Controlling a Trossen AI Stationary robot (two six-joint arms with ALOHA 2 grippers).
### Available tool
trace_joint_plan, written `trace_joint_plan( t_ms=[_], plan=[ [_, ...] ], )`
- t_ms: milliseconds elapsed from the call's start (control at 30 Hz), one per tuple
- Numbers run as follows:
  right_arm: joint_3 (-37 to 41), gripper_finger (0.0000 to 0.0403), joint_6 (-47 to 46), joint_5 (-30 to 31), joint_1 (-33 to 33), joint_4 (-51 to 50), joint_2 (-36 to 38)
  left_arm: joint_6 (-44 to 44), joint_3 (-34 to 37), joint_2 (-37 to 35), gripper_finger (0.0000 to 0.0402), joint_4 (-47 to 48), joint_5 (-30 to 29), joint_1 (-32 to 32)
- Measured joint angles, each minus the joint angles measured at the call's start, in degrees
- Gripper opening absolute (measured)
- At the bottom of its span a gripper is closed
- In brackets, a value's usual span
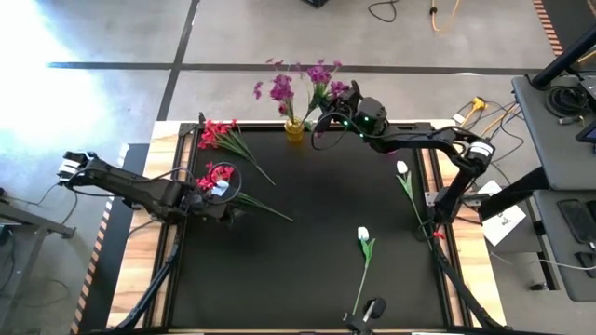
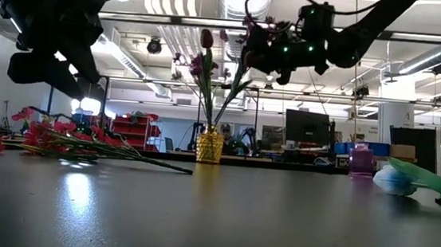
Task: Sort flowers into vase by color
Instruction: Put the violet flowers into the yellow flower vase
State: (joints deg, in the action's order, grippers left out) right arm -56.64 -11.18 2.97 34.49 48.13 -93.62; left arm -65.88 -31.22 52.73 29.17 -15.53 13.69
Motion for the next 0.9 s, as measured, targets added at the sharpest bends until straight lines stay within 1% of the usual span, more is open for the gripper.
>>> trace_joint_plan(
  t_ms=[333,400,533,633,700,800,900],
  plan=[
    [-0.09,0.0013,-1.77,0.06,-1.27,0.16,9.21,0.87,0.0,-0.86,0.0198,0.24,-0.83,-0.02],
    [-0.09,0.0013,-1.57,1.18,-1.02,0.16,10.56,0.87,0.0,-1.17,0.0198,0.49,-1.29,-0.02],
    [-0.09,0.0013,3.34,5.32,0.49,-0.23,11.08,0.7,0.0,-2.0,0.0198,0.81,-1.92,-0.02],
    [-0.09,0.0013,4.6,5.44,3.56,-0.19,8.98,-0.92,0.0,-2.95,0.0198,0.8,-1.92,-0.02],
    [-0.09,0.0013,3.77,1.56,6.23,0.49,6.63,-1.75,0.0,-3.67,0.0198,0.43,-1.83,-0.02],
    [-0.95,0.0013,1.9,-8.48,9.39,2.44,1.6,-2.0,0.0,-4.63,0.0198,0.41,-1.34,0.04],
    [-3.32,0.0013,1.39,-16.16,11.34,3.5,-3.82,-1.96,-0.02,-5.23,0.0198,0.37,-0.12,0.2]
  ],
)
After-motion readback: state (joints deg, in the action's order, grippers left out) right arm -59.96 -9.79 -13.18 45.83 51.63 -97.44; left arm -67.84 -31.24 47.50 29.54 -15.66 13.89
